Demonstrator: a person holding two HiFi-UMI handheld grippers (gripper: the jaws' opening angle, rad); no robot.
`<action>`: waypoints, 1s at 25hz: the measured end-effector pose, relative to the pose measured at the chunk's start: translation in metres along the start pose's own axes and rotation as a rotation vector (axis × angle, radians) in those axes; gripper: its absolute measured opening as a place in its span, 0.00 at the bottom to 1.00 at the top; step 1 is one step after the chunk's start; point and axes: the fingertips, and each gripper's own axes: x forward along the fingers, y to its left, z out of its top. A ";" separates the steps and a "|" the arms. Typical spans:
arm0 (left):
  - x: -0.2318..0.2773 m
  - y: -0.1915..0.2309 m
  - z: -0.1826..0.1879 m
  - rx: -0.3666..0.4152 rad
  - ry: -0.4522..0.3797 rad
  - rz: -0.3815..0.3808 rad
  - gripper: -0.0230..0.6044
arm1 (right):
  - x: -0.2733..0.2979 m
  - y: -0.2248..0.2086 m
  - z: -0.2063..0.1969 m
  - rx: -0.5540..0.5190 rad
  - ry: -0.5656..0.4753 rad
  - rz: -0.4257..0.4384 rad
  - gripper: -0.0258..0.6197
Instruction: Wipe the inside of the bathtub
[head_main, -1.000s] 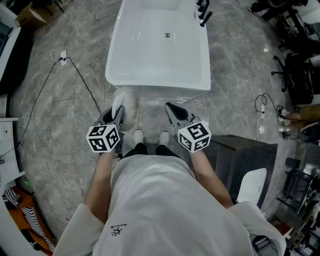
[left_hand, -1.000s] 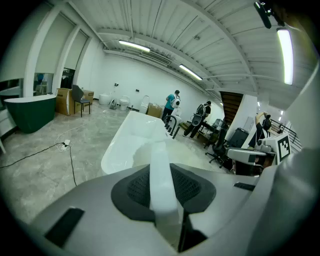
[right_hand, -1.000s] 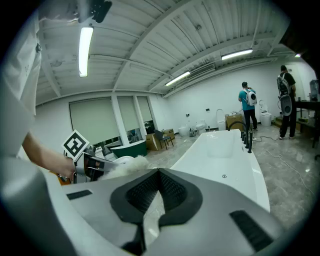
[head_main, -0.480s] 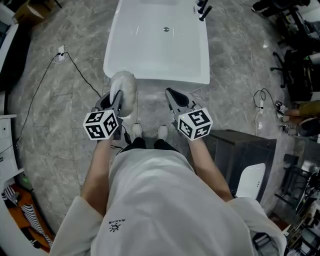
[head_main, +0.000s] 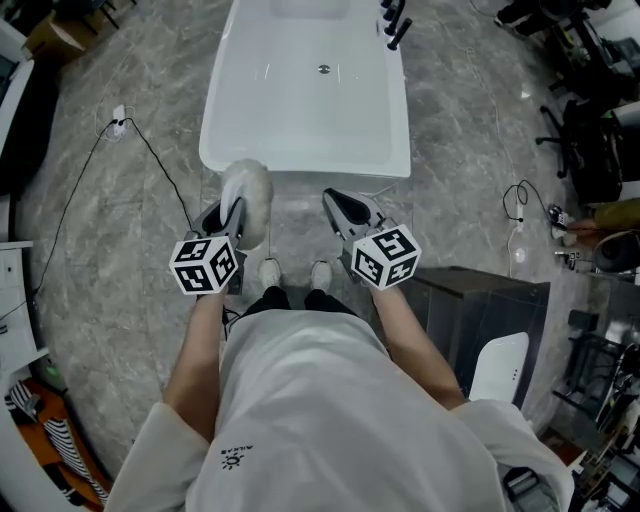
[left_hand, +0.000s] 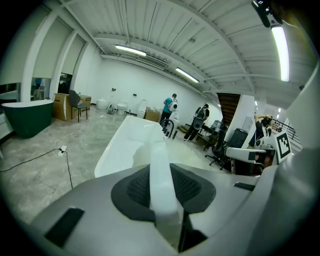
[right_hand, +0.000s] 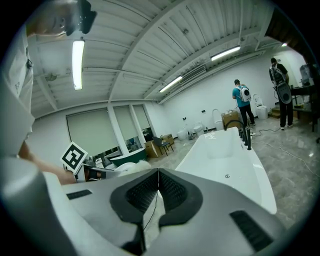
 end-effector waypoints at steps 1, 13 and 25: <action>0.001 -0.004 0.000 0.001 -0.001 0.001 0.19 | -0.002 -0.002 0.001 0.002 -0.002 0.005 0.07; 0.009 -0.038 -0.009 0.011 -0.022 0.064 0.19 | -0.025 -0.024 -0.010 -0.023 0.011 0.067 0.07; 0.010 -0.048 -0.013 -0.008 -0.032 0.097 0.19 | -0.022 -0.026 -0.017 -0.019 0.027 0.105 0.07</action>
